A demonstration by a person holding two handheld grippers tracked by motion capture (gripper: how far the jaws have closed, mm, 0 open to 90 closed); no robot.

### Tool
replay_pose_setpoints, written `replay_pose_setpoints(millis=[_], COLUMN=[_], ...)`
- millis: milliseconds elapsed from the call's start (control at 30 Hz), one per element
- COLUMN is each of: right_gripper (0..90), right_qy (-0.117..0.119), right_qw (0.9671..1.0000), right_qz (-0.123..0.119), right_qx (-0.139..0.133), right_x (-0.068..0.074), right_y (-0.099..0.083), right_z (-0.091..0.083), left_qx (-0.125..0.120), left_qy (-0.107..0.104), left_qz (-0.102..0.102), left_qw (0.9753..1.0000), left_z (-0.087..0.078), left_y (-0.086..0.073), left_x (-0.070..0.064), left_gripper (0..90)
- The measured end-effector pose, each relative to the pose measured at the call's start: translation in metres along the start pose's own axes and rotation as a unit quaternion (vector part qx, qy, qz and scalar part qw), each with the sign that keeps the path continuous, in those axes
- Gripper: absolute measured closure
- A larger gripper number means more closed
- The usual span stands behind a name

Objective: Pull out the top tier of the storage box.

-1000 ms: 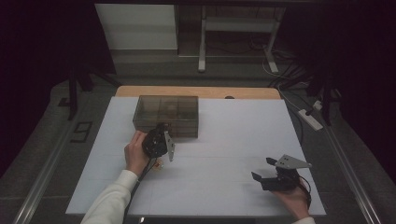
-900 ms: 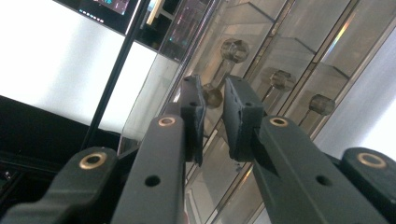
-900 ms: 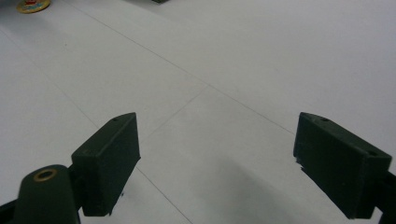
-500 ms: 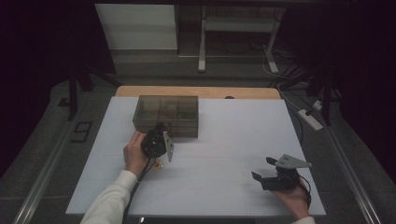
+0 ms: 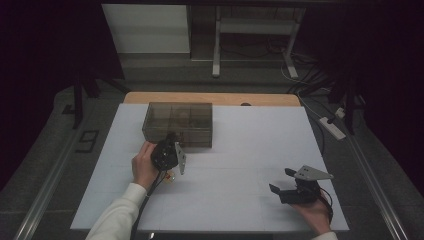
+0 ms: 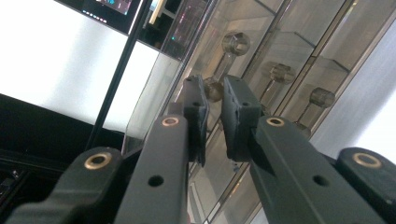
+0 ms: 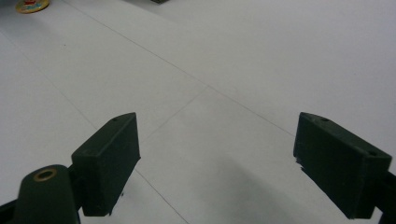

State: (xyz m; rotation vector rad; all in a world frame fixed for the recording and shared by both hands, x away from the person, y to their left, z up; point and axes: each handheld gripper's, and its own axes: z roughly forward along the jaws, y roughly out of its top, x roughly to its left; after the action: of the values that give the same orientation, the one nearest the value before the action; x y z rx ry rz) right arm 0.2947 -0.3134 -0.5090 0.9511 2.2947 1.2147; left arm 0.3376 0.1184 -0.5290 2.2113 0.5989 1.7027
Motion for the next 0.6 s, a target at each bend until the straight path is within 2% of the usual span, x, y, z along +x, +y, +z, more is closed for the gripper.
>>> replay_pose_setpoints(millis=[600], right_gripper=[13.9], right_qy=[0.000], right_qw=[1.0000], right_qz=[-0.001], right_qx=[-0.001], right_x=[-0.0006], right_y=[0.0005], right_z=[0.0012], left_qx=[-0.004], left_qy=[0.002], left_qz=[0.007], left_qw=[1.0000], left_z=[-0.0093], left_y=[-0.0010], left_x=[-0.0018], left_gripper=[79.5])
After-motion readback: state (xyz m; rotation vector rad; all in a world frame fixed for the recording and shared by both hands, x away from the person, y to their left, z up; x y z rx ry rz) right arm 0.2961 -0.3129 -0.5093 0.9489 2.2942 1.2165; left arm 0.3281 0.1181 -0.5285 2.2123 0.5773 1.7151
